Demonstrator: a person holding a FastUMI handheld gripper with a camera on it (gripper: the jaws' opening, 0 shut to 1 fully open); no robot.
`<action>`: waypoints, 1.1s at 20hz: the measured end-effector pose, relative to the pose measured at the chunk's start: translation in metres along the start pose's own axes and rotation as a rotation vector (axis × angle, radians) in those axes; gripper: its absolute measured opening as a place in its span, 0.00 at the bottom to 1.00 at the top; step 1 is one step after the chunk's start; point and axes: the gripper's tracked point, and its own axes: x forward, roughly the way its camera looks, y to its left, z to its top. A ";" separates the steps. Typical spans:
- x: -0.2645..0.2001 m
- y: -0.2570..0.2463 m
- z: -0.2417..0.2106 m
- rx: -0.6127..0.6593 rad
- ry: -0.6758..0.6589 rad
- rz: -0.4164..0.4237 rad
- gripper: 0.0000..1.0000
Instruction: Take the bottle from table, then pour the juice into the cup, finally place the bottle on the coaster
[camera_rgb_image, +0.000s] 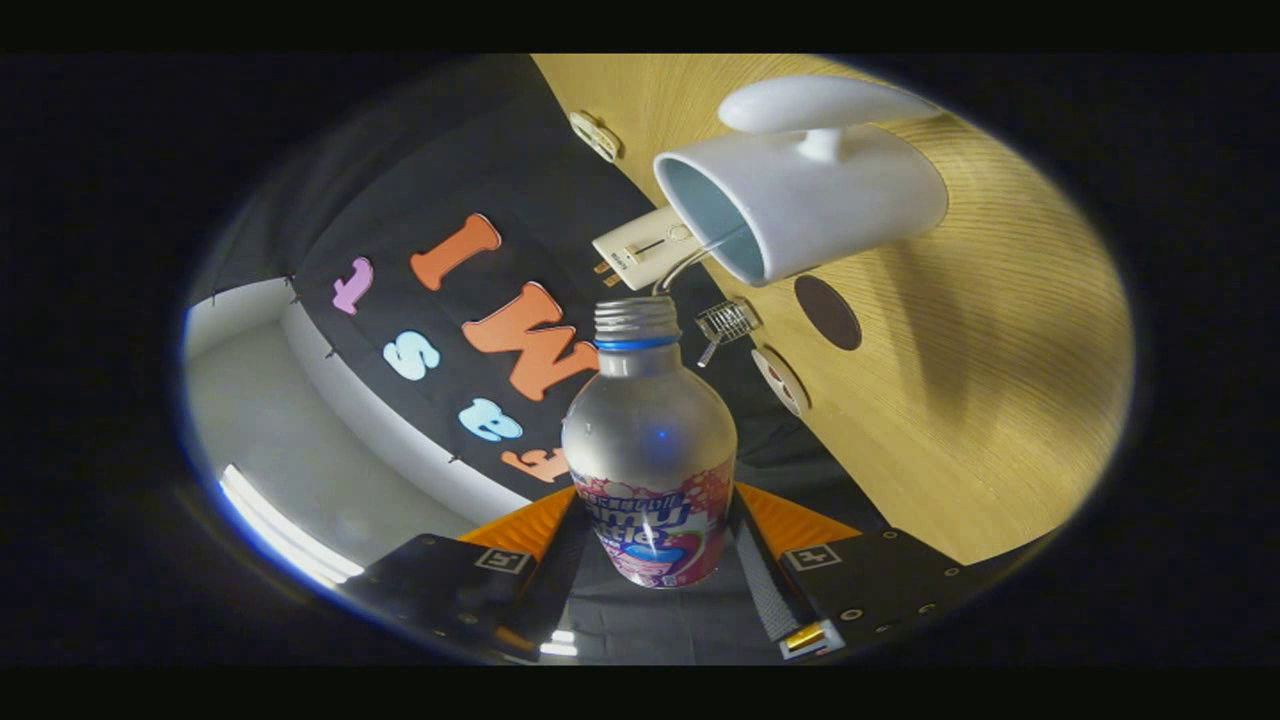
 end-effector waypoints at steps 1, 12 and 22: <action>0.001 0.002 0.000 0.004 0.001 0.004 0.76; 0.001 0.005 0.000 0.051 0.007 0.015 0.77; 0.000 0.005 0.003 0.070 0.001 0.017 0.77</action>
